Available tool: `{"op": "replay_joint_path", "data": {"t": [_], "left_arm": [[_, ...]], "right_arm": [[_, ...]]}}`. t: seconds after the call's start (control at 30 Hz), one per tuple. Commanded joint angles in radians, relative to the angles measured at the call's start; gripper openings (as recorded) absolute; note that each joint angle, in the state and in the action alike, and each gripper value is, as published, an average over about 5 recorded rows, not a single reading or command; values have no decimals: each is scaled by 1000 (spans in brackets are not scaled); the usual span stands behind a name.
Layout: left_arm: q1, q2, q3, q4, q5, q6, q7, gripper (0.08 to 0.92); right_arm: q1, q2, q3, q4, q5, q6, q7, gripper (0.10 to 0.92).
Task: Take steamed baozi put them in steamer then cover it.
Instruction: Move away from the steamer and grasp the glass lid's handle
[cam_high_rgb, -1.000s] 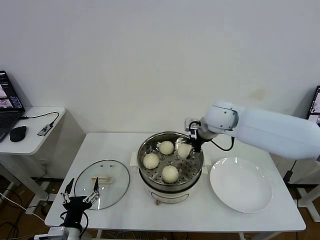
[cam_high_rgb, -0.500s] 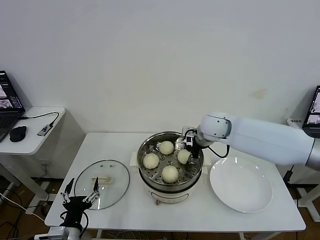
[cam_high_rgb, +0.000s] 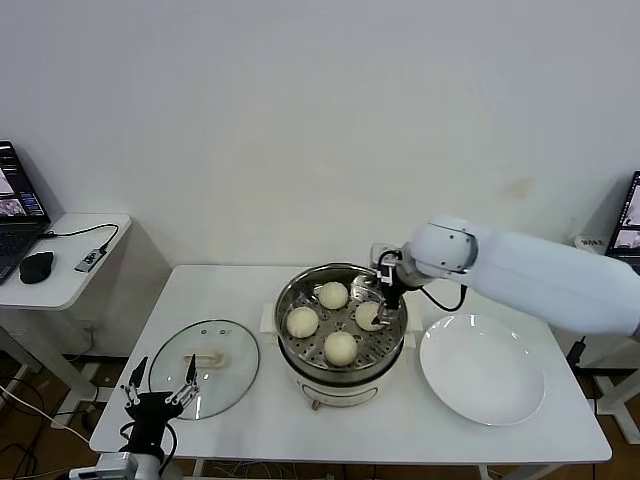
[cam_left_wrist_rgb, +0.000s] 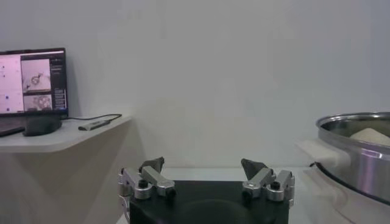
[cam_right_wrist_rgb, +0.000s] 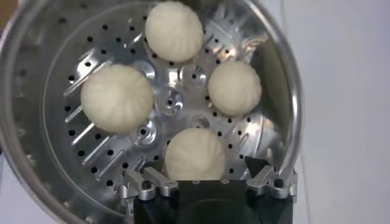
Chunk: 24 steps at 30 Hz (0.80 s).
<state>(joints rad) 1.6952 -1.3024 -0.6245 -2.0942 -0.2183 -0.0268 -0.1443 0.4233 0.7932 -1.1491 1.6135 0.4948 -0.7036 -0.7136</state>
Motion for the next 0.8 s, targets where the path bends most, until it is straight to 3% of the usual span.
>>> {"op": "replay_joint_path", "data": {"t": [0.03,0.23,0.37,0.6,0.8], "left_arm": [[-5,-1,4,4,0,-1,1,823],[-8,-1,9,8,4,-4,3,823],[-9,-1,12,8,7,-4,3,823],[-10,-13,22,15,25,-22,5,823],[-20,-27,46,29,77,-60,12,823]], "right_arm": [[-137,-257,223,194,79,116,185,823],[-729,-362,758,288,81,345,474,823],[-1166,-300,1162,298,-27,481,531,823],[-1551,44,1599,258,-293,720,514,823],[-1698,369,1859,280,-437,828,431,823]]}}
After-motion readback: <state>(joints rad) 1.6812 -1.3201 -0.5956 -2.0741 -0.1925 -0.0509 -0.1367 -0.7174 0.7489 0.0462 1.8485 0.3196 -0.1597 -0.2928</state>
